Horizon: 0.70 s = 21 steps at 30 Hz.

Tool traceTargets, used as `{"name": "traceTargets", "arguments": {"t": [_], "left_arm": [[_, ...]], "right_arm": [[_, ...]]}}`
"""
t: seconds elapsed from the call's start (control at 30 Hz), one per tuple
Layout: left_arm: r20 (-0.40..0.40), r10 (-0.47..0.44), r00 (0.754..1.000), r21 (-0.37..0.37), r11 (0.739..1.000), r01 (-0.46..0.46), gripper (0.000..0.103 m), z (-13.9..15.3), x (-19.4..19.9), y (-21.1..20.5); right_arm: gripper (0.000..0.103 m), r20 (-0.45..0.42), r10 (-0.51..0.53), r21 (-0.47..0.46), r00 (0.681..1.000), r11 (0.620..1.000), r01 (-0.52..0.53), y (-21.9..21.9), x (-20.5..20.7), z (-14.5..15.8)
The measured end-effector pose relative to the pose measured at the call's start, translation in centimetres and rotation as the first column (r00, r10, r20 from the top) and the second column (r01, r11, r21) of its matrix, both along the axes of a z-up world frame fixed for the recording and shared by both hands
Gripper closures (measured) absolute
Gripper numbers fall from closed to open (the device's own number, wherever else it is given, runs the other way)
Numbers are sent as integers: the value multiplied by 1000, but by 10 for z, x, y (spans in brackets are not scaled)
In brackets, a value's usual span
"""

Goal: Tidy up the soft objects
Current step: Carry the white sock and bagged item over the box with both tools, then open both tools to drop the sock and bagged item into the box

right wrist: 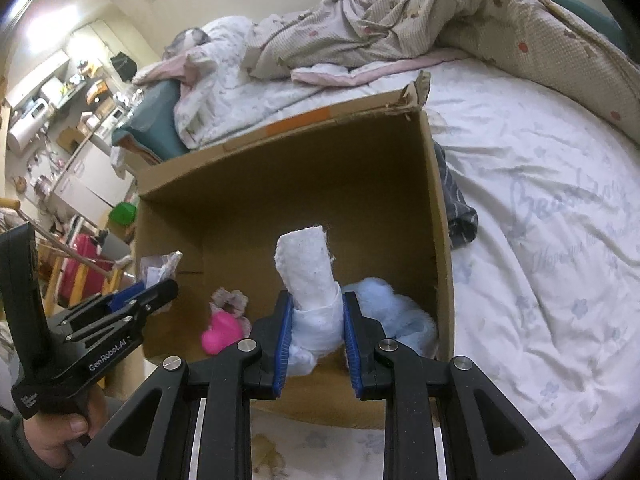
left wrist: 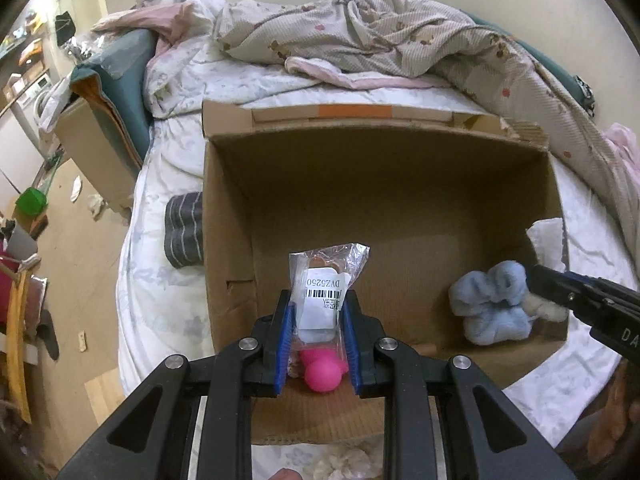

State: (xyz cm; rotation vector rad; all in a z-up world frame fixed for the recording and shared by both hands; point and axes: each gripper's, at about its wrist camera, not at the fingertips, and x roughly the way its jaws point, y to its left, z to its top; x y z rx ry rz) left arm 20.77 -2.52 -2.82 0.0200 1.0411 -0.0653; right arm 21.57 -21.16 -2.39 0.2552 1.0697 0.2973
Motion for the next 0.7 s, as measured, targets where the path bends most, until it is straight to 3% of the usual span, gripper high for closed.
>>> {"name": "traceTargets", "arguments": {"t": [0.3, 0.7], "left_arm": [[-49, 29, 998, -51, 998, -31, 82, -10, 3, 7], [-30, 7, 1000, -47, 999, -8, 80, -8, 0, 2]], "right_arm": [[77, -14, -4, 6, 1000, 1000, 4, 0, 3, -6], [77, -31, -1, 21, 1000, 1000, 1, 4, 4, -10]]}}
